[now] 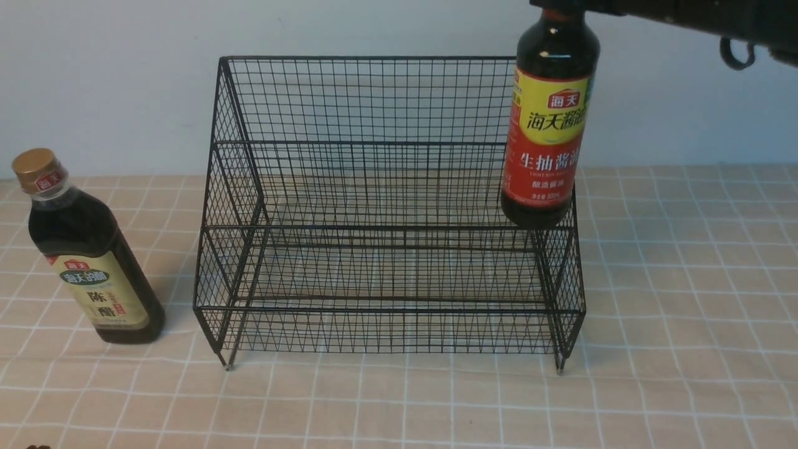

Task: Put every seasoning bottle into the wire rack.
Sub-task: Use the right arm to put the condiment bottle back on the shelf

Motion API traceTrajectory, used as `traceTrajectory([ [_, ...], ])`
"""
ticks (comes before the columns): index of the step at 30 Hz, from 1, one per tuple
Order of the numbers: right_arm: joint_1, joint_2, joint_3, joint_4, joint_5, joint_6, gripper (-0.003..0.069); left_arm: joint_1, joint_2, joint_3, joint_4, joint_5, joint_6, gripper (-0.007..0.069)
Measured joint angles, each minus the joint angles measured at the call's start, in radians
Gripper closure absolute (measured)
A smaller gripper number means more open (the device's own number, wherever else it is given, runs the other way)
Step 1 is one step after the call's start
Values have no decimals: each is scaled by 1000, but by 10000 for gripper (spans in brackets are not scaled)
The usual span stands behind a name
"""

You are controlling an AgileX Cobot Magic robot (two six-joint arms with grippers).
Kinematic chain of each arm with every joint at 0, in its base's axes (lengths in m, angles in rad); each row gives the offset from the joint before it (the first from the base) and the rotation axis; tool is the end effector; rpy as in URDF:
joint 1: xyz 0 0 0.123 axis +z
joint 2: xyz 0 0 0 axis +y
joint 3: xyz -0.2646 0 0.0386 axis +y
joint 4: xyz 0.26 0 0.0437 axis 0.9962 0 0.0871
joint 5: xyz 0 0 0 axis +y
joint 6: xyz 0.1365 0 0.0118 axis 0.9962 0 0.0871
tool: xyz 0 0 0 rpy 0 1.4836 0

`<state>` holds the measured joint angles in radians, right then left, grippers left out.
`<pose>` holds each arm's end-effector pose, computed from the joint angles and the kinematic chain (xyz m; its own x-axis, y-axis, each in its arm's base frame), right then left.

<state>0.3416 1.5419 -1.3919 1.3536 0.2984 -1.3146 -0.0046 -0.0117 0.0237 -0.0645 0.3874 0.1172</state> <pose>0.3869 0.1794 0.3761 -0.1384 -0.0194 -0.9902 -0.5853 0.8081 0.0660 0.1258 -0.0039 0.1570 -0.3044 0.0588 -0.9507 0.0453 0.9979 0.0472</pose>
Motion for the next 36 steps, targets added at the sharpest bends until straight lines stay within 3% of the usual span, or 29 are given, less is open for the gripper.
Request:
traceTrajectory([
  [7,0,20,0,88,-72,-11,392,0,0,0,0,0,0,631],
  [15,0,23,0,92,-47,-14,392,0,0,0,0,0,0,631],
  [24,0,75,-1,-86,172,-2,392,0,0,0,0,0,0,631],
  [28,0,92,0,-127,172,77,392,0,0,0,0,0,0,631],
  [36,0,93,0,-232,172,119,392,0,0,0,0,0,0,631],
])
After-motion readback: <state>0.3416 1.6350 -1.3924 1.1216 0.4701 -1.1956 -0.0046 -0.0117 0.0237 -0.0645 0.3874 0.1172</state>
